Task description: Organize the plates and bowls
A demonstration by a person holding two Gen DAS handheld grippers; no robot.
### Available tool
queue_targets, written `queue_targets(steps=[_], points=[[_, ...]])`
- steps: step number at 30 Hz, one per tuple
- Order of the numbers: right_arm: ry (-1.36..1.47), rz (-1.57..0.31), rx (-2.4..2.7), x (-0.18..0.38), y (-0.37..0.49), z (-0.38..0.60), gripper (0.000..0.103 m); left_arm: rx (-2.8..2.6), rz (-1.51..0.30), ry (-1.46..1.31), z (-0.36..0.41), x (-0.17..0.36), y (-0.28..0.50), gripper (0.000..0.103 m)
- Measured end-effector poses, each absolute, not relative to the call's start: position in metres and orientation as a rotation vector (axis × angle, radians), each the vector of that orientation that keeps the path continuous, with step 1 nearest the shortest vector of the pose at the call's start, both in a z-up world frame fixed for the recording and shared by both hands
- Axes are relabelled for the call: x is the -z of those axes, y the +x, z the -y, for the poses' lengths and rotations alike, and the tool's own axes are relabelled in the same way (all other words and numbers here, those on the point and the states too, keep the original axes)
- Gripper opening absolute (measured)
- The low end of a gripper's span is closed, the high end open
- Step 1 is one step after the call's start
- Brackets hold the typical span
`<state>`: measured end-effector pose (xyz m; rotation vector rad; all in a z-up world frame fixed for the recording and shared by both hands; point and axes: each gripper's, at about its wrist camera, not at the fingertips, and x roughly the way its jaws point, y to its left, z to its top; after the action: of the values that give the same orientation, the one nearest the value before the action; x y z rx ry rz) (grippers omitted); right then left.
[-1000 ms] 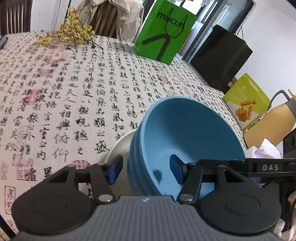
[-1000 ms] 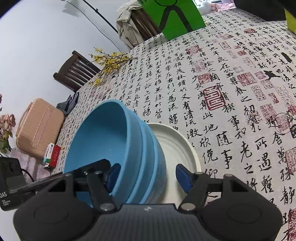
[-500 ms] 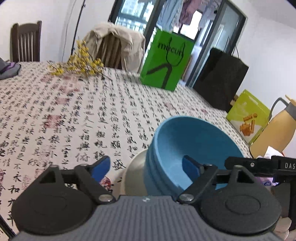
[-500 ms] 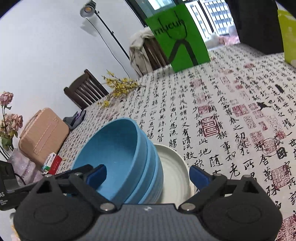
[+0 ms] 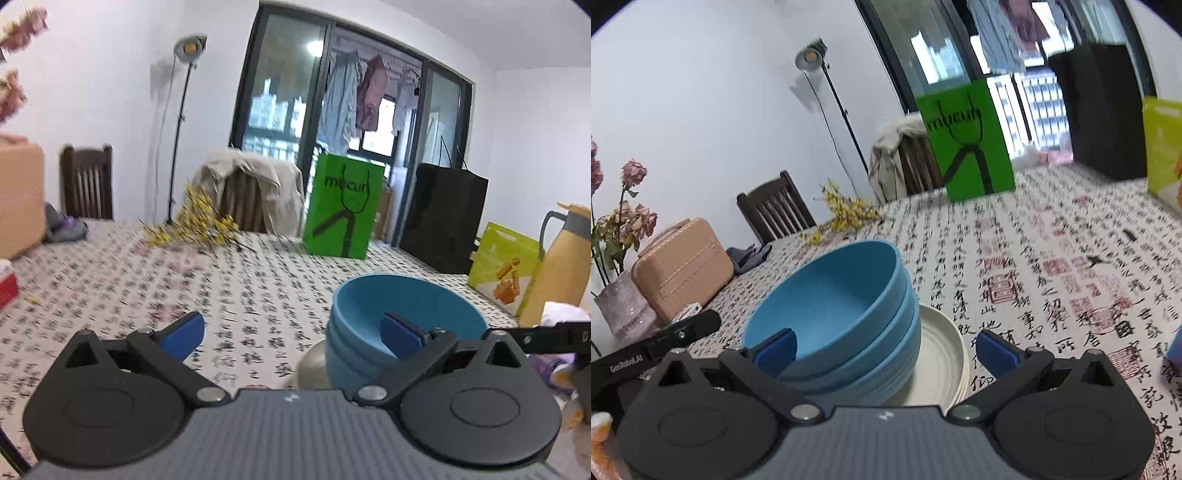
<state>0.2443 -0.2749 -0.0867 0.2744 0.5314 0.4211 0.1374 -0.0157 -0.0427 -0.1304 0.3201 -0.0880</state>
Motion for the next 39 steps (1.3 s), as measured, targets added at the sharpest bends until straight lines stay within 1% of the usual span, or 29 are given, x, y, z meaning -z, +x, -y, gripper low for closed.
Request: queue_targets(steps=[11, 22, 28, 39], points=[[0.217, -0.371, -0.342, 0.098, 0.179, 0.268, 0.103, 0.051, -0.251, -0.105, 0.008, 0.05, 0.081, 0.103], [0.132, -0.284, -0.279, 0.114, 0.119, 0.262, 0.103, 0.035, -0.177, -0.029, 0.019, 0.063, 0.026, 0.103], [0.104, -0.231, -0.251, 0.116, 0.098, 0.263, 0.103, 0.04, -0.161, -0.031, 0.022, 0.072, 0.008, 0.103], [0.089, -0.259, -0.268, 0.121, 0.09, 0.26, 0.103, 0.044, -0.19, -0.023, 0.032, 0.091, -0.003, 0.103]])
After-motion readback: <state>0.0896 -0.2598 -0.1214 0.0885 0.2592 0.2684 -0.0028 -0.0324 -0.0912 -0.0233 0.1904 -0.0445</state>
